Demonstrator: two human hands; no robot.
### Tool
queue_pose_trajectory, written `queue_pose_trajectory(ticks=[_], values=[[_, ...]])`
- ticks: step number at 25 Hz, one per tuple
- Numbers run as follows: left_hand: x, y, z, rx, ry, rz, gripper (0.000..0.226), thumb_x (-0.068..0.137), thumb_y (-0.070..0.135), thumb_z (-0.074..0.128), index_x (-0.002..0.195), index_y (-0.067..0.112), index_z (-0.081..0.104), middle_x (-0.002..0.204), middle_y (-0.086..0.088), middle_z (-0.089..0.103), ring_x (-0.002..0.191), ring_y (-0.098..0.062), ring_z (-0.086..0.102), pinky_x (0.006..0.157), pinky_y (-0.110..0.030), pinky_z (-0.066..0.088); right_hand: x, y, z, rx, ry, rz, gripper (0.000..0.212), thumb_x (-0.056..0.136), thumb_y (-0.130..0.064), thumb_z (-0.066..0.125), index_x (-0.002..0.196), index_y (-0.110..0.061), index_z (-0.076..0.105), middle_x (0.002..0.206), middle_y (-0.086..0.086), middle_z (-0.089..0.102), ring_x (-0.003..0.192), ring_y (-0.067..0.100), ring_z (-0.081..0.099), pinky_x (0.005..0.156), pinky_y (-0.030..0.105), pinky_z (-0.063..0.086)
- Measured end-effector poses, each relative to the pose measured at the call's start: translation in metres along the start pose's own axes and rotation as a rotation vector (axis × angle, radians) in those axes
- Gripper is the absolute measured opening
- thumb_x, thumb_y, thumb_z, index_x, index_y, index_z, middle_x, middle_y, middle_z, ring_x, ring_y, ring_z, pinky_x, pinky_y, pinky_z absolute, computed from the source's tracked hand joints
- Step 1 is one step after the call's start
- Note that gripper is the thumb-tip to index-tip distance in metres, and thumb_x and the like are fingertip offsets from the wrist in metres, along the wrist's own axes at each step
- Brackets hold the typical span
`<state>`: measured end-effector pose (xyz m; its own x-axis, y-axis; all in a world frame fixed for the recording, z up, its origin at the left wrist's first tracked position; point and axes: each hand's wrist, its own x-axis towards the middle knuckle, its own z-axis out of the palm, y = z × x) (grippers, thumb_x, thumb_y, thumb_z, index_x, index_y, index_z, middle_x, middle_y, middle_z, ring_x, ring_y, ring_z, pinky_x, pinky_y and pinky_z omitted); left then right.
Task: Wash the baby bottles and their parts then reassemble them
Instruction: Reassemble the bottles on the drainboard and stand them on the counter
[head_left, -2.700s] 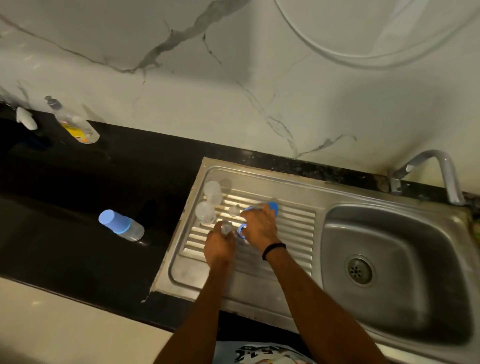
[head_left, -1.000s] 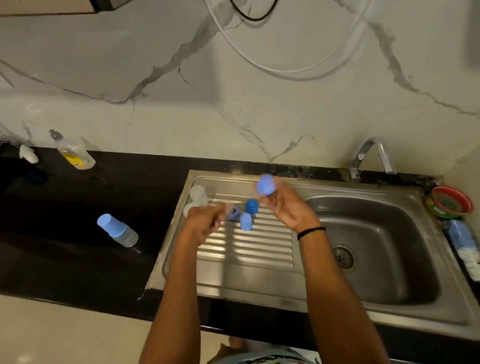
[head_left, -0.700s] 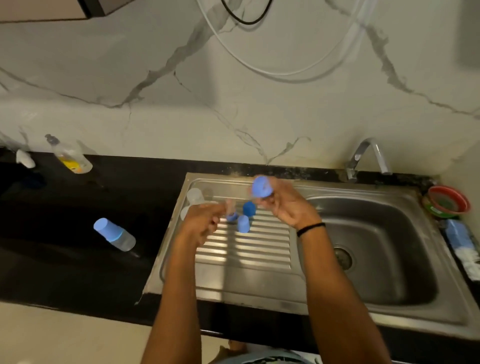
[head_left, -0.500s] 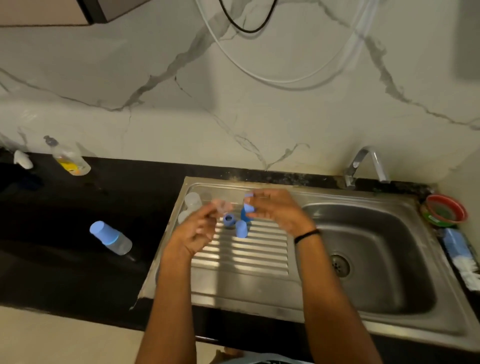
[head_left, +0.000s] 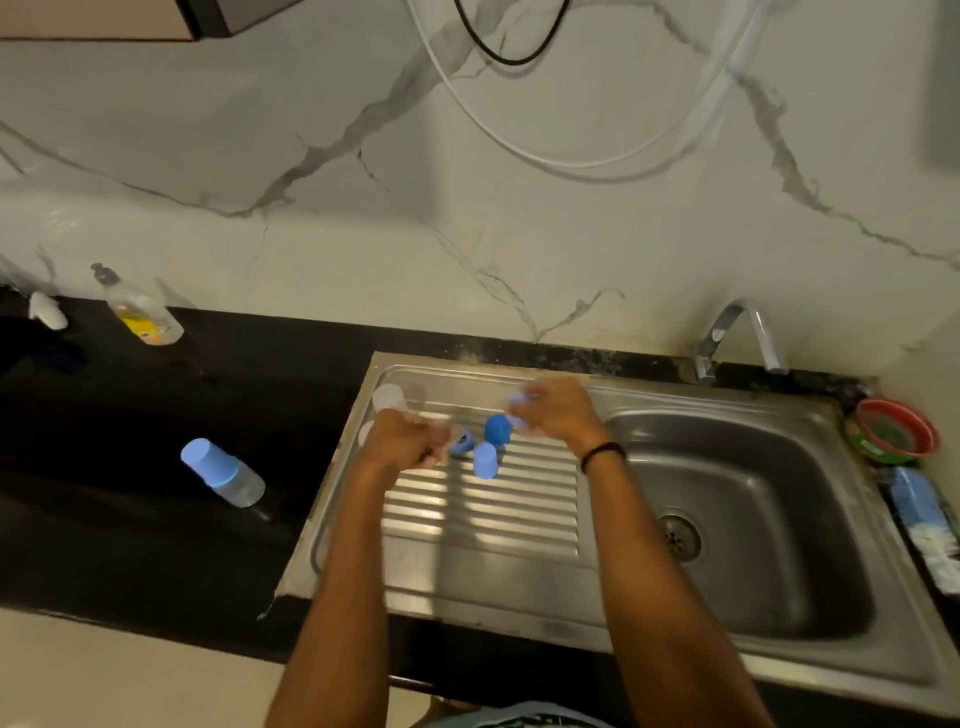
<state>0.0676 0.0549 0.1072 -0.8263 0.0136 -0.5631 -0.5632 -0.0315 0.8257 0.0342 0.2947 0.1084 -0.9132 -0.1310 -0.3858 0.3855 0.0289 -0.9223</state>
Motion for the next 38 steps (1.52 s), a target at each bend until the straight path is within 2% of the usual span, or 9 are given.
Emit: queue_pose_trajectory(ticks=[3,6,10,13,17,24,26,30,38], values=[[0.006,-0.005,0.010,-0.110,0.050,-0.085,0.017,0.088,0.023,0.074,0.082,0.007,0.074,0.084,-0.010,0.069,0.045,-0.008,0.049,0.041,-0.018,0.042,0.000,0.013,0.006,0.151,0.002,0.061,0.026,0.091,-0.018,0.069,0.107,0.003,0.069,0.095,0.014,0.073,0.083,0.023,0.070,0.068,0.027,0.059],[0.022,-0.015,0.008,0.114,0.225,-0.010,0.031,0.077,0.035,0.082,0.079,0.006,0.071,0.079,-0.016,0.069,0.073,-0.028,0.065,0.068,-0.035,0.053,0.002,0.017,0.011,0.077,0.082,0.060,0.010,0.086,-0.017,0.073,0.091,-0.009,0.072,0.083,0.007,0.070,0.075,0.015,0.064,0.071,0.031,0.055],[0.012,-0.006,0.021,-0.123,0.152,0.064,0.016,0.089,0.023,0.076,0.088,0.008,0.071,0.082,-0.009,0.072,0.078,-0.024,0.068,0.090,-0.045,0.059,0.002,0.016,0.012,0.519,-0.007,0.050,0.023,0.096,-0.012,0.059,0.115,-0.001,0.065,0.111,0.020,0.069,0.093,0.026,0.069,0.078,0.029,0.059],[0.004,0.000,0.027,-0.224,0.103,0.185,0.004,0.094,0.007,0.068,0.098,0.006,0.069,0.082,-0.007,0.072,0.078,-0.026,0.066,0.088,-0.042,0.058,-0.002,0.003,0.007,0.627,-0.105,-0.008,0.031,0.096,-0.006,0.052,0.125,-0.004,0.061,0.114,0.019,0.067,0.097,0.030,0.068,0.077,0.028,0.058],[0.004,0.001,0.033,-0.252,0.142,0.268,0.034,0.087,0.006,0.076,0.117,0.008,0.061,0.082,-0.013,0.072,0.073,-0.022,0.065,0.087,-0.041,0.058,-0.006,0.004,0.011,0.656,-0.168,-0.018,0.034,0.097,-0.009,0.050,0.129,-0.003,0.059,0.125,0.022,0.064,0.110,0.038,0.064,0.090,0.035,0.057],[-0.003,0.000,0.036,-0.224,0.101,0.336,0.018,0.092,0.020,0.073,0.110,0.013,0.074,0.087,-0.006,0.074,0.080,-0.021,0.068,0.091,-0.041,0.059,-0.003,0.009,0.016,0.539,-0.211,-0.080,0.035,0.098,-0.006,0.056,0.132,-0.004,0.057,0.130,0.020,0.062,0.117,0.037,0.062,0.098,0.041,0.052],[-0.005,-0.001,0.036,-0.141,0.106,0.365,0.023,0.090,0.025,0.075,0.111,0.016,0.074,0.094,-0.005,0.075,0.087,-0.021,0.071,0.092,-0.044,0.059,-0.002,0.011,0.019,0.482,-0.217,-0.093,0.038,0.096,-0.003,0.057,0.134,-0.006,0.056,0.131,0.017,0.061,0.118,0.033,0.062,0.099,0.040,0.052],[-0.008,-0.001,0.039,0.161,0.242,0.485,0.048,0.075,0.030,0.088,0.118,0.021,0.067,0.105,0.004,0.068,0.097,-0.012,0.063,0.082,-0.029,0.058,-0.002,0.013,0.024,0.469,-0.233,-0.083,0.041,0.095,0.004,0.056,0.135,-0.002,0.054,0.132,0.019,0.061,0.117,0.032,0.063,0.095,0.038,0.054],[-0.009,-0.005,0.048,0.209,0.406,0.639,0.024,0.078,0.017,0.086,0.082,0.005,0.066,0.075,-0.006,0.066,0.066,-0.011,0.059,0.064,-0.018,0.052,0.001,0.019,0.035,0.393,-0.281,-0.064,0.038,0.095,-0.004,0.061,0.132,0.002,0.056,0.129,0.023,0.062,0.121,0.038,0.059,0.104,0.046,0.047]])
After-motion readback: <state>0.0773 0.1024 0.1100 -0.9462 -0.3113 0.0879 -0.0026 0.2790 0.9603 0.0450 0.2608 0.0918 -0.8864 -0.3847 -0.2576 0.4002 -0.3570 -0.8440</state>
